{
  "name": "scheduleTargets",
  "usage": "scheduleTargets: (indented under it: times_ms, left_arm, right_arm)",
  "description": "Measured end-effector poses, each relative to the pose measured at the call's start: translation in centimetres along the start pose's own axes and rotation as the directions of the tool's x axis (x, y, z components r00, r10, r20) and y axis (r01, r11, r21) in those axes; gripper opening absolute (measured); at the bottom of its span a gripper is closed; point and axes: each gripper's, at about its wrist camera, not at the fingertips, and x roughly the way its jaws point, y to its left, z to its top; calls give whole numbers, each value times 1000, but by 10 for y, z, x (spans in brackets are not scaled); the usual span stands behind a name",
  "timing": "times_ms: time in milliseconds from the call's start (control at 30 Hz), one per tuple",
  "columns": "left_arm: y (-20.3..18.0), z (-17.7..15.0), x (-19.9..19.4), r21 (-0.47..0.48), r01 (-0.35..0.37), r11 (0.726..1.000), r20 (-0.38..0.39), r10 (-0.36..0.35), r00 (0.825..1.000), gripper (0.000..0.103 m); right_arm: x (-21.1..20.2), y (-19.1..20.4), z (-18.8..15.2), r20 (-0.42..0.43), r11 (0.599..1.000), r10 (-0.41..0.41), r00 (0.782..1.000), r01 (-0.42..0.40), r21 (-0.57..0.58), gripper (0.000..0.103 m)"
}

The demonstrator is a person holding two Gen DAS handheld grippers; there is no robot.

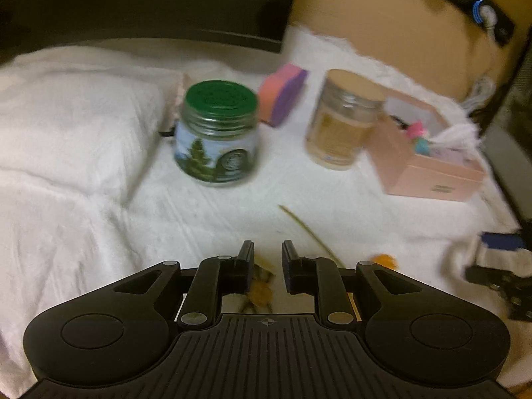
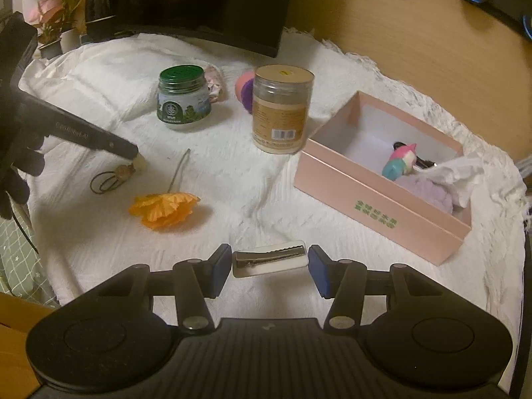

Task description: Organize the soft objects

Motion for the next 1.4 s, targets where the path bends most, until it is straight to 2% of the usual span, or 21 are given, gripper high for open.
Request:
scheduleTargets:
  times_ms: [67, 100, 133, 300, 400, 433, 533, 600, 733, 867, 967, 1067, 1167, 1233, 1300, 1367, 1400]
  left_arm:
    - [-4, 0, 12, 29, -33, 999, -33, 34, 999, 22]
    - [-7, -1, 17, 55, -57, 997, -55, 61, 997, 28]
    - [-10, -4, 19, 76, -68, 995, -66, 74, 995, 29]
    - [-13, -11, 21, 103, -61, 993, -67, 68, 995, 32]
    - [-16, -7, 25, 97, -37, 995, -75, 44, 996, 42]
    - [-18, -6, 26, 105, -27, 994, -74, 34, 997, 42]
    - [-25, -9, 25, 163, -55, 985, -57, 65, 996, 36]
    - [-26, -14, 22, 183, -71, 981, -39, 80, 996, 18]
    - [-20, -18, 12, 105, 45, 993, -48, -40, 998, 15]
    - [-33, -6, -9, 103, 106, 989, 5, -107, 994, 15]
    - [-47, 25, -32, 98, 209, 973, 74, -216, 974, 15]
    - [-68, 71, -45, 141, 315, 939, 138, -334, 933, 15]
    - [-96, 124, -48, 194, 394, 898, 164, -426, 890, 15]
    - [-118, 164, -42, 210, 450, 868, 154, -484, 861, 15]
    - [-141, 199, -30, 226, 471, 853, 147, -507, 849, 15]
    - [-158, 225, -9, 229, 475, 850, 136, -511, 849, 17]
    - [-163, 236, 7, 206, 504, 839, 120, -533, 838, 20]
  right_arm:
    - [2, -2, -2, -11, 1000, -5, 1000, 5, 12, 51]
    - [3, -2, -2, -14, 1000, -7, 1000, 7, 14, 51]
    - [3, -2, -3, -16, 1000, -6, 1000, 6, 13, 51]
    - [2, -3, -6, -24, 1000, -1, 1000, 1, 18, 51]
    - [6, -4, -9, -38, 1000, -2, 999, 3, 24, 51]
    - [6, -4, -9, -42, 1000, -1, 999, 2, 26, 51]
    - [6, -5, -10, -43, 1000, -2, 999, 3, 29, 51]
    - [4, -7, -11, -40, 1000, -7, 999, 8, 28, 51]
    - [-3, -18, -12, -32, 999, -34, 999, 36, 41, 51]
    - [-15, -35, -12, -18, 995, -72, 997, 73, 65, 51]
    - [-32, -50, -4, 34, 991, -104, 994, 101, 84, 51]
    - [-55, -67, 18, 128, 986, -138, 982, 125, 111, 50]
    - [-75, -83, 50, 233, 981, -184, 955, 164, 105, 51]
    - [-80, -92, 72, 286, 975, -222, 932, 201, 98, 51]
    - [-81, -102, 91, 332, 969, -246, 911, 229, 91, 51]
    - [-72, -114, 106, 349, 964, -267, 898, 250, 95, 53]
    - [-65, -120, 110, 340, 965, -261, 903, 241, 100, 63]
